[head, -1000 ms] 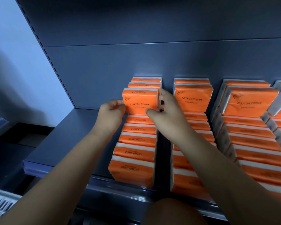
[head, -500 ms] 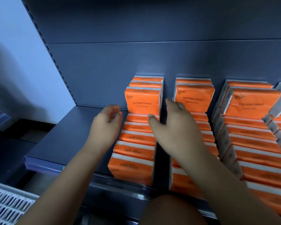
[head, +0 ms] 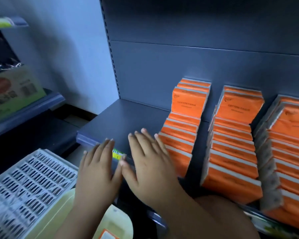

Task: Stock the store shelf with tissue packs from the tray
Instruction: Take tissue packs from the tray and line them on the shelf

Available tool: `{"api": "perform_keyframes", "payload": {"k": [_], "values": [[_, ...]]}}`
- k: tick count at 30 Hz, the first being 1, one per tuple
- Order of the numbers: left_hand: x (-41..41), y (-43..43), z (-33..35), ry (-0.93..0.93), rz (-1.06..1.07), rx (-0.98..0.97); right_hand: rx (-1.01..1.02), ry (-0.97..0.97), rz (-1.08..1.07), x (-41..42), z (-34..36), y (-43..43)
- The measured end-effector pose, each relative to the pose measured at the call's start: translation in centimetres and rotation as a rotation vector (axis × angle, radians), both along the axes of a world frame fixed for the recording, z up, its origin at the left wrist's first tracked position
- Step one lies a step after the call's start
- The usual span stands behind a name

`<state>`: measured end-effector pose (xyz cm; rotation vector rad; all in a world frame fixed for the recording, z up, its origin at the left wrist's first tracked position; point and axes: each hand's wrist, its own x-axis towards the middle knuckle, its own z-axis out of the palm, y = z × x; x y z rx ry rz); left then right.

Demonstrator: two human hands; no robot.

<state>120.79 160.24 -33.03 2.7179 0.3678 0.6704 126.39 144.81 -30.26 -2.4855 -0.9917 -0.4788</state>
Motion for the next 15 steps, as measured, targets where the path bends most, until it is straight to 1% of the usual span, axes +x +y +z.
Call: {"api": "perform_keyframes", "payload": {"k": [4, 7, 9, 11, 15], "values": [[-5.0, 2.1, -2.4, 0.029, 0.088, 0.024, -0.120, 0.032, 0.142, -2.5, -3.1, 2.5], [-8.8, 3.6, -5.6, 0.132, 0.162, 0.025, -0.100, 0.070, 0.182, -3.6, -5.7, 3.9], [-11.1, 4.3, -8.1, 0.207, 0.215, 0.008, -0.132, 0.079, 0.211, -4.0, -7.6, 4.6], [-13.0, 4.7, -10.6, 0.253, 0.257, -0.043, -0.222, 0.078, 0.260, -4.6, -9.8, 5.5], [-16.0, 4.7, -14.6, 0.297, 0.263, -0.244, -0.342, 0.114, 0.401, -6.5, -13.1, 6.9]]}}
